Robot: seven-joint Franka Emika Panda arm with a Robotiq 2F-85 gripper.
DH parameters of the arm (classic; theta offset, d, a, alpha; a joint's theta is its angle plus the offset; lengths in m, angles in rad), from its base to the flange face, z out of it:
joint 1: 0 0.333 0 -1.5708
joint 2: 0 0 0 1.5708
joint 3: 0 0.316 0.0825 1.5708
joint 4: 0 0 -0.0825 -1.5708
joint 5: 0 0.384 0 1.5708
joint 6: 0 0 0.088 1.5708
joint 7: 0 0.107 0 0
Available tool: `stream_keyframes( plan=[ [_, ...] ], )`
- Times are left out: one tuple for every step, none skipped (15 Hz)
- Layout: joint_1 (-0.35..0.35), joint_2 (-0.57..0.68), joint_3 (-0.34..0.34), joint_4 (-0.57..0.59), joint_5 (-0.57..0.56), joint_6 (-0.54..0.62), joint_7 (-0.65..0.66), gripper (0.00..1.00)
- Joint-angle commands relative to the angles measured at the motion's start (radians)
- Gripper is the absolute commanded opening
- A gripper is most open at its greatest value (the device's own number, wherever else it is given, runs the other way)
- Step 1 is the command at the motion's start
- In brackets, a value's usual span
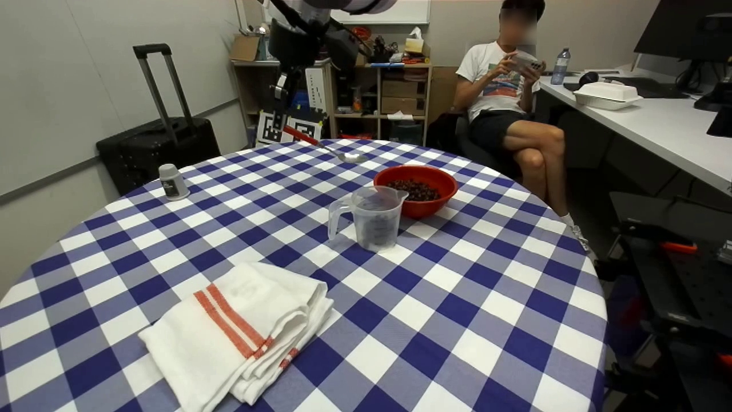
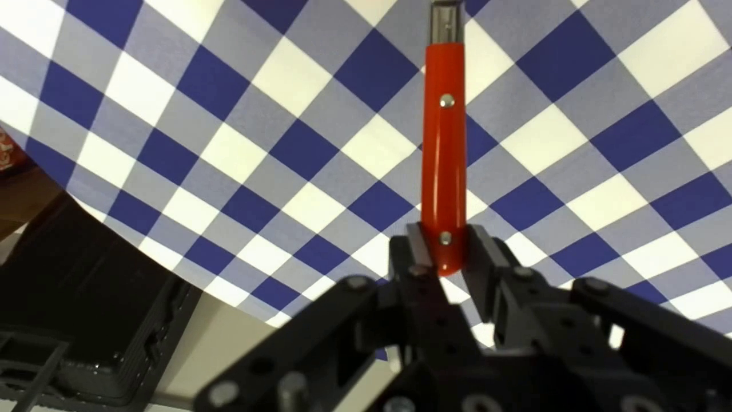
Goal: Scoop some of the contents in the bowl and put them in the jar
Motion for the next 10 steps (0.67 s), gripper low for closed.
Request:
stream_keyframes(
  plan=[
    [-0.011, -0.118, -0.007, -0.213, 0.005, 0.078, 0.035, 0.05],
    [-0.011, -0.141, -0.012, -0.252, 0.002, 0.085, 0.043, 0.05],
    [-0.009, -0.169, -0.018, -0.294, -0.002, 0.094, 0.052, 0.05],
    [-0.003, -0.194, -0.027, -0.329, -0.006, 0.106, 0.065, 0.05],
    [0.003, -0.22, -0.037, -0.361, -0.014, 0.118, 0.074, 0.05],
    [0.004, -0.242, -0.039, -0.389, -0.014, 0.13, 0.082, 0.05],
    [0.003, -0.263, -0.036, -0.416, -0.009, 0.147, 0.086, 0.05],
    [0.002, -0.279, -0.033, -0.439, -0.003, 0.168, 0.09, 0.05],
    [-0.011, -0.287, -0.013, -0.459, 0.019, 0.195, 0.083, 0.05],
    [-0.028, -0.292, 0.011, -0.478, 0.046, 0.221, 0.072, 0.05]
  ],
)
